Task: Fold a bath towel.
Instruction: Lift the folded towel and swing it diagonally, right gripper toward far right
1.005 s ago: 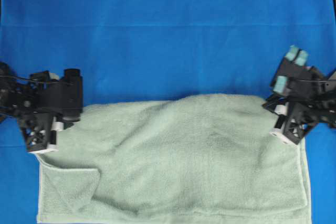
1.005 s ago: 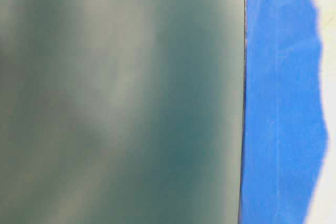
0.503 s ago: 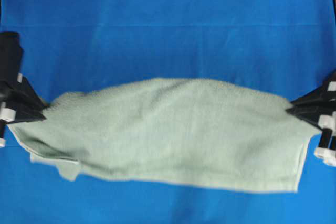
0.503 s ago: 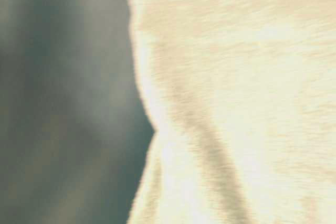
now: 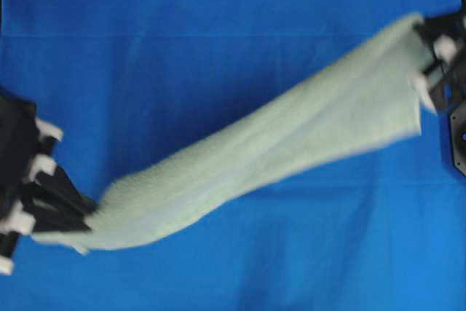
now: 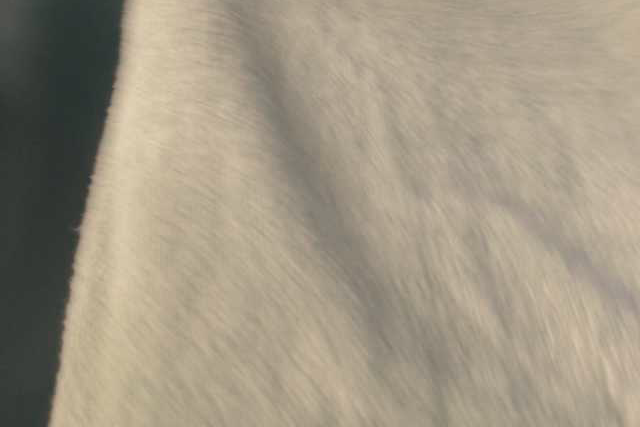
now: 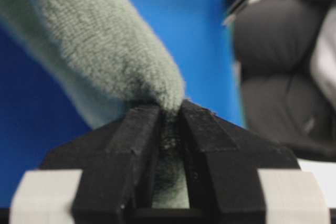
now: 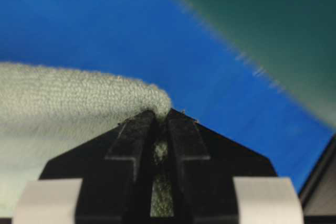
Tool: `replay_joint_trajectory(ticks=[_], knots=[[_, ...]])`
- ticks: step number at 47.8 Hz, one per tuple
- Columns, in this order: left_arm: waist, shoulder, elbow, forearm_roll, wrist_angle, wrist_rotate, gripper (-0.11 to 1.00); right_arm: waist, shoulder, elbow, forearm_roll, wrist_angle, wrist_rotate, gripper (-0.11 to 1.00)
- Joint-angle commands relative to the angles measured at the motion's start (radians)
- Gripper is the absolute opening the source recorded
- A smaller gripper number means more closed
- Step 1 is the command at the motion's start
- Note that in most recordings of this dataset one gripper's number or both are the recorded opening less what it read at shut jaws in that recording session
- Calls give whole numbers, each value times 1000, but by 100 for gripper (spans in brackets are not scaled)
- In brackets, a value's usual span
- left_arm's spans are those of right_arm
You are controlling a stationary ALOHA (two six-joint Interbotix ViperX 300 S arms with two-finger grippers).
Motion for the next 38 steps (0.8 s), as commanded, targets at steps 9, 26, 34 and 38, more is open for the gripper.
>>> replay_joint_trajectory(ticks=[9,26,34,38], knots=[[-61,156,-123,0,-115,2,11,-359,3,-32,-20,-328,-179,8],[-69,344,-322,0,-129,2,11,-299,-120,-20,28,-187,-193,8],[-92,463,-472,2,-110,17,11,-86,-206,-35,38,44,-166,8],[-101,502,-529,3,-69,21,11,9,-195,-38,26,146,-115,8]])
